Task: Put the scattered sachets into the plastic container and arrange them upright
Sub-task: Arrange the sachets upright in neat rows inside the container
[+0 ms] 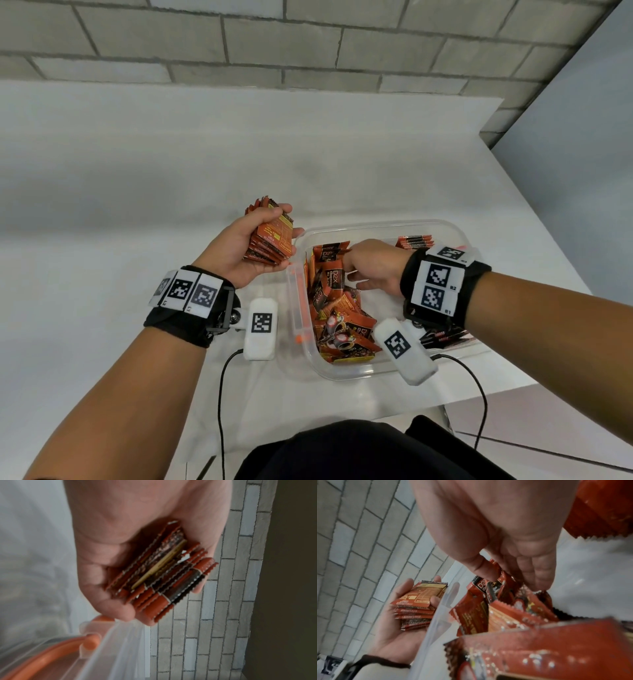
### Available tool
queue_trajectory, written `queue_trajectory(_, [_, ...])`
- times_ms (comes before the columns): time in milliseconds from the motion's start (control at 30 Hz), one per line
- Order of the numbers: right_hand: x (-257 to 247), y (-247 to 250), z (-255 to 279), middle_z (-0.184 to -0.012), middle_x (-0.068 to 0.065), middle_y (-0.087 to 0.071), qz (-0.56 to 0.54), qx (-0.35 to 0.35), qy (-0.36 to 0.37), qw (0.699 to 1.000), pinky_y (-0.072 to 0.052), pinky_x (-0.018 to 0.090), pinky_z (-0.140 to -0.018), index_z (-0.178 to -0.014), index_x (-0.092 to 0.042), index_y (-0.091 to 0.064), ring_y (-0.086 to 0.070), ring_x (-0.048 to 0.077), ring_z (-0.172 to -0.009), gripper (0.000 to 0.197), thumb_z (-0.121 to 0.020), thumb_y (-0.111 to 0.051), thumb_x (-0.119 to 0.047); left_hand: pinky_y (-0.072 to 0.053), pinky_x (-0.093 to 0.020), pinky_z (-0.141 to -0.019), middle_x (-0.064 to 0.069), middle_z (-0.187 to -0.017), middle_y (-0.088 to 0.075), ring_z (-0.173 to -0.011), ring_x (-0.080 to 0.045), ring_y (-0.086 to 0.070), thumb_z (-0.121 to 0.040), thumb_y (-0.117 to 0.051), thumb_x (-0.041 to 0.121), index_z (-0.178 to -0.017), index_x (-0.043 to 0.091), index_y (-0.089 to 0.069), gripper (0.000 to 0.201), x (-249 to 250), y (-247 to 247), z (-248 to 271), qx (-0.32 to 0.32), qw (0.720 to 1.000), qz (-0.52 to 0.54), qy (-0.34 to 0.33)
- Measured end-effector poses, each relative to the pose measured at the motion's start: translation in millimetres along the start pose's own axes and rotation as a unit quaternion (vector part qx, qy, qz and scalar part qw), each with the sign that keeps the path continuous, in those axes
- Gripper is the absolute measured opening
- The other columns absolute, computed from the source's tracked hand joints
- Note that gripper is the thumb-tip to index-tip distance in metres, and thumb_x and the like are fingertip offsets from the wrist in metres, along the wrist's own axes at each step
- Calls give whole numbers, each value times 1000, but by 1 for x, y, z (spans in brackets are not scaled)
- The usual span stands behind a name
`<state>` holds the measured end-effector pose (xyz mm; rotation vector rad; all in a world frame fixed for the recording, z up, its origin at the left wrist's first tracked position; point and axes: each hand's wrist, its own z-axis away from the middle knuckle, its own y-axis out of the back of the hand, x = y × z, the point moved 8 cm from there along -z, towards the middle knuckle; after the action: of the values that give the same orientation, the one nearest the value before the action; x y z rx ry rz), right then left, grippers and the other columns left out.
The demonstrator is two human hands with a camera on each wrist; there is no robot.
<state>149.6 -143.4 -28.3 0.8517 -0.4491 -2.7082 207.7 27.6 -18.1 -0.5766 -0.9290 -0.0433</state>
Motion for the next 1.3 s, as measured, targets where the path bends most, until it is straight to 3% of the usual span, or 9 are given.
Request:
queue_trajectory(133, [-6,-9,2,-85,4,-52,39,-20,13,999,-50,27,-71,-81,-12,-51,-51,16,-80,19,-90,-41,2,-51,-32,-65,-14,-109,-68,-69,-20,-64,-76,-59,34,-107,25,-63,33,0,-1,0,-2,1000,-2,2])
queue_trajectory(367, [-4,2,13,-85,-2,-48,52,-13,14,998,-41,24,-63,-123,-7,-53,-44,7,-68,33,-93,-41,-4,-52,-32,-63,-15,-111,-68,-70,-20,-66,-77,-62,35,-109,25,-64,33,-2,2,-3,-9,1000,2,2])
queue_trajectory(467, [0,11,16,-107,10,-50,60,12,0,998,-47,29,-68,-131,-1,-47,-52,17,-85,38,-94,-40,-2,-53,-31,-63,-15,-111,-69,-70,-20,-66,-74,-62,35,-108,25,-64,35,-2,3,-3,-9,1000,3,0])
queue_trajectory(567, [8,8,19,-119,14,-47,47,-1,-22,999,-50,40,-91,-126,-2,-45,-54,28,-108,34,-92,-40,-1,-53,-31,-63,-15,-112,-68,-71,-20,-66,-74,-62,35,-109,25,-64,36,-3,4,-2,-6,1000,3,-1])
queue_trajectory(633, [11,-2,22,-106,13,-53,40,-29,-23,998,-50,43,-93,-110,-3,-51,-57,28,-97,22,-91,-41,2,-54,-31,-62,-14,-111,-69,-71,-20,-66,-74,-63,35,-109,25,-64,37,-3,4,-2,-3,1000,-1,-2])
queue_trajectory(767, [10,-12,24,-75,5,-56,50,-32,-18,998,-49,31,-69,-97,-6,-55,-52,15,-62,13,-92,-44,0,-53,-32,-64,-15,-112,-68,-72,-20,-66,-75,-63,35,-110,26,-64,36,-3,4,-2,-2,1000,-6,-4])
queue_trajectory(867, [14,-2,23,-100,13,-54,59,-20,-27,998,-48,35,-81,-113,-5,-51,-55,25,-83,22,-93,-45,-7,-52,-32,-66,-14,-112,-68,-73,-20,-66,-82,-61,34,-109,26,-64,28,-3,5,-1,1,1000,-9,-9])
queue_trajectory(1000, [32,3,28,-139,25,-44,133,-37,-84,987,-37,49,-107,-148,-8,-23,-45,43,-125,69,-97,-36,-53,-52,-32,-66,-14,-112,-68,-73,-20,-66,-86,-58,33,-108,26,-65,24,-3,5,0,4,1000,-7,-12])
queue_trajectory(1300, [39,-17,33,-143,29,-39,121,-92,-100,983,-34,52,-109,-149,-13,-24,-44,45,-127,91,-84,-22,-77,-51,-31,-65,-12,-107,-69,-70,-19,-65,-86,-55,32,-110,24,-63,26,-2,3,0,12,1000,-10,-10])
